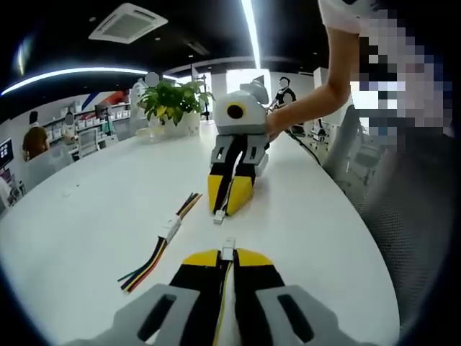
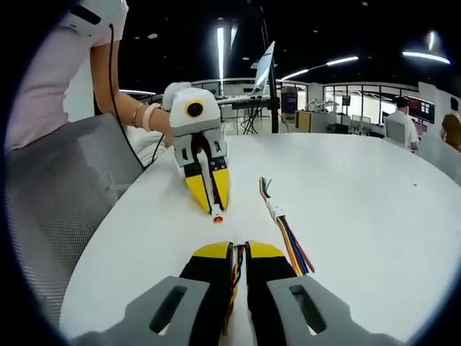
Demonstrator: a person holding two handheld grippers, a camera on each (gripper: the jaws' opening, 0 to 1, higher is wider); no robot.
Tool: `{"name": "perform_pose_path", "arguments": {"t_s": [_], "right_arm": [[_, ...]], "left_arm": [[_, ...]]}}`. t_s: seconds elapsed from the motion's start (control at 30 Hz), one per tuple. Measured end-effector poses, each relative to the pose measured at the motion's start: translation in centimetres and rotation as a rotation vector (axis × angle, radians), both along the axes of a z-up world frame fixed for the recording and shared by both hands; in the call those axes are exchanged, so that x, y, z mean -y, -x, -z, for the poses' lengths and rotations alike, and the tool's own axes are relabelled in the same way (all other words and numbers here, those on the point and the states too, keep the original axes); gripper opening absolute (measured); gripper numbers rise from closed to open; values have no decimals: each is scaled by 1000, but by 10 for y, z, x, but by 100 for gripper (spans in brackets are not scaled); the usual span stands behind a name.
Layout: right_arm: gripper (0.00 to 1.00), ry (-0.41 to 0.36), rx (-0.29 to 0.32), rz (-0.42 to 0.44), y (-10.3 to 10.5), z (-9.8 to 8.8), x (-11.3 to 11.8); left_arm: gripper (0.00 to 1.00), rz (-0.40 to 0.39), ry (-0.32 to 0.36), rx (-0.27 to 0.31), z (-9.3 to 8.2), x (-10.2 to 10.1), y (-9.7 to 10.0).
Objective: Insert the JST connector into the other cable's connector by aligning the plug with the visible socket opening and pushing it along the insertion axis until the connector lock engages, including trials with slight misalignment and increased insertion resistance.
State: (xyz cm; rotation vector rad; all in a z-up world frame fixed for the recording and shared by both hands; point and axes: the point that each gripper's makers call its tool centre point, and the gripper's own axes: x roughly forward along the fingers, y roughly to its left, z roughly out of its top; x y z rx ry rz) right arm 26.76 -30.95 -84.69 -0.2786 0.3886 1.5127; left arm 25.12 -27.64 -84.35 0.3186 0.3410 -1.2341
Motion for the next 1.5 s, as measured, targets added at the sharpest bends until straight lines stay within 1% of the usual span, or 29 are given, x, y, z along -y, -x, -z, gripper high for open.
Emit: {"name": "perform_pose_path", "arguments": {"t_s": [0.07, 0.17, 0.23, 0.33, 0.4, 0.43, 0.57, 0.63, 0.73, 0.87, 0.9, 0.93, 0.97, 1.1, 1.23, 1.37, 1.5], "right_arm": [[5, 1, -11, 3, 1, 0, 0], [4, -6, -7, -7, 3, -4, -1], [4, -8, -4, -9, 3, -7, -2], [4, -8, 0, -16, 5, -12, -4], [4, -1, 4, -23, 5, -13, -4], [4, 0, 5, -24, 6, -14, -4], [4, 12, 11, -38, 7, -15, -5], [4, 17, 23, -45, 7, -14, -5], [4, 19, 31, -43, 5, -15, -6], [4, 22, 36, -46, 4, -17, -7], [4, 25, 39, -48, 4, -17, -7], [4, 32, 48, -46, 2, -17, -7], [4, 43, 62, -37, -1, -16, -7], [4, 38, 54, -42, -2, -17, -6], [4, 35, 60, -51, 1, -20, -10], [4, 18, 56, -39, -3, -26, -13], [4, 18, 62, -41, -7, -28, -14]], "left_arm": [[0, 17, -12, 0, 0, 0, 2], [0, 42, -42, 10, 0, 1, 4], [0, 49, -50, 9, 0, 1, 4], [0, 52, -49, 5, -1, 1, 2], [0, 48, -64, -11, 0, 0, 1], [0, 56, -67, -5, 0, 0, 2], [0, 61, -65, -9, -7, 0, -1], [0, 65, -68, 4, -9, 0, -2], [0, 67, -72, 2, -11, 1, -4], [0, 60, -59, -12, -18, 2, -7], [0, 48, -56, -44, -18, 2, -8], [0, 33, -61, -65, -17, 1, -9], [0, 41, -74, -46, -17, 0, -11], [0, 32, -80, -60, -21, -3, -16], [0, 40, -93, -47, -23, -3, -19], [0, 54, -99, -33, -26, -1, -22], [0, 59, -97, -24, -29, 1, -25]]}}
